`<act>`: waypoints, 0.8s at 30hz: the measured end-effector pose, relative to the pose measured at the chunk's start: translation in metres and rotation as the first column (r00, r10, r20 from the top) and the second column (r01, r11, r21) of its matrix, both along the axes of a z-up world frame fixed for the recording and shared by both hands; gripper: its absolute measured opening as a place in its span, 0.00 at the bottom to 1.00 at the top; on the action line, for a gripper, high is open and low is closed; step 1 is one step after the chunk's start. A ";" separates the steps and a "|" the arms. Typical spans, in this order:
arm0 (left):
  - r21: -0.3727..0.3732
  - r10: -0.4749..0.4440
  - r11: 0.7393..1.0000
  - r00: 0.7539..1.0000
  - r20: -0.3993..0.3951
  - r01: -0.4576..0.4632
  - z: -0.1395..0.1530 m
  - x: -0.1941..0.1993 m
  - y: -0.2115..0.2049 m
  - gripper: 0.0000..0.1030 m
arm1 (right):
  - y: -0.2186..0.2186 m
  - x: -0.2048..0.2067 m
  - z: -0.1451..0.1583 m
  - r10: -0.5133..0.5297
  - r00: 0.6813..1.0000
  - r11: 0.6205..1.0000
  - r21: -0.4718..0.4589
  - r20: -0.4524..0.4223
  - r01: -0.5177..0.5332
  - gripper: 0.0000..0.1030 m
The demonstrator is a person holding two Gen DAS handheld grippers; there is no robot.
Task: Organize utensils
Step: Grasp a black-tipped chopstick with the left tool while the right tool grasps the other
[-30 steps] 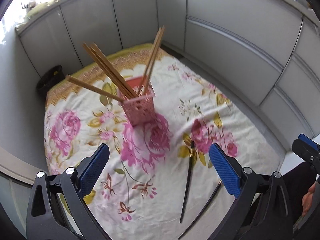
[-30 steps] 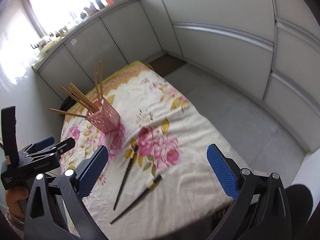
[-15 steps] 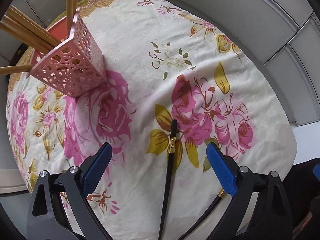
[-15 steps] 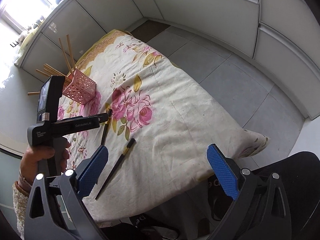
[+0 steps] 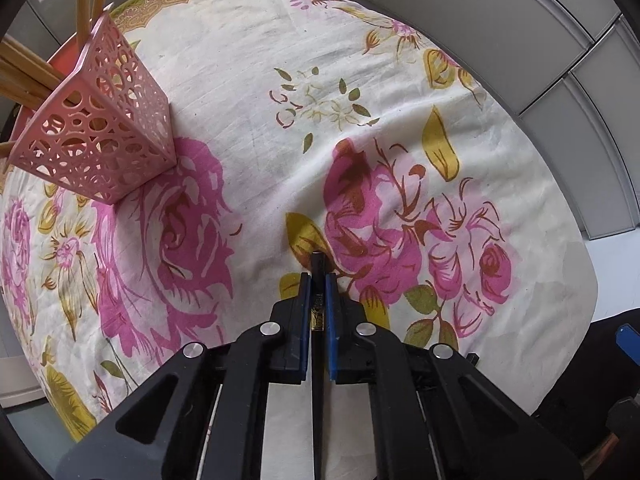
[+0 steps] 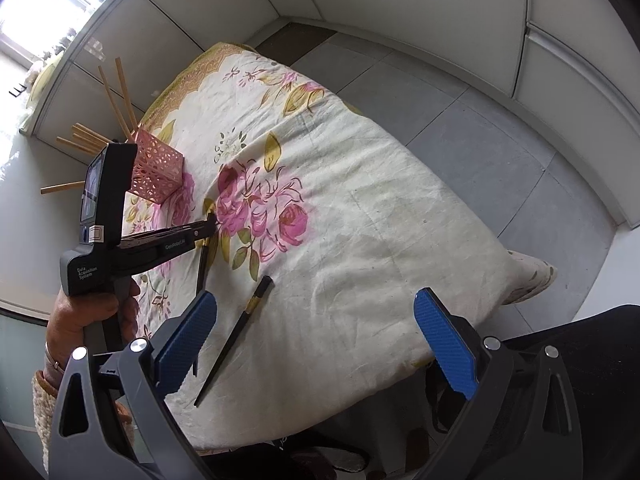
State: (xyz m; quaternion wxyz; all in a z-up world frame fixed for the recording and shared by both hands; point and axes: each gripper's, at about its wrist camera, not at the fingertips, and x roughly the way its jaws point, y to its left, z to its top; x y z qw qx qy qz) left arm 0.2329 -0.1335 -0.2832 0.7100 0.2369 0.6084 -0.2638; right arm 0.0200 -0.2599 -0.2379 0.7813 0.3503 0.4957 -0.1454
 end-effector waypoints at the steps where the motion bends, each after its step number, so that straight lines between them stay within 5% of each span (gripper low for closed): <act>1: 0.001 0.000 1.000 1.000 0.008 0.000 0.002 -0.001 0.003 0.06 | 0.004 0.006 -0.004 0.009 1.000 1.000 0.012 -0.012 -0.009 0.93; 5: -0.018 -0.009 1.000 0.999 0.044 0.010 0.022 -0.011 0.026 0.06 | 0.019 0.029 -0.023 0.031 0.997 0.996 0.086 -0.076 -0.024 0.92; 11: -0.079 0.026 0.997 0.994 0.105 -0.018 0.057 -0.013 0.065 0.06 | 0.047 0.063 -0.056 0.068 0.974 0.992 0.118 -0.215 -0.043 0.61; 17: -0.106 0.050 0.994 0.988 0.148 -0.034 0.070 -0.017 0.087 0.06 | 0.081 0.088 -0.057 0.075 0.961 0.997 0.014 -0.268 -0.074 0.58; 20: -0.113 0.055 0.993 0.985 0.162 -0.037 0.076 -0.018 0.091 0.06 | 0.104 0.097 -0.054 0.085 0.956 0.987 -0.110 -0.280 -0.120 0.55; 24: -0.126 0.080 0.990 0.979 0.187 -0.057 0.077 -0.019 0.097 0.06 | 0.121 0.095 -0.049 0.126 0.965 0.957 -0.230 -0.229 -0.179 0.16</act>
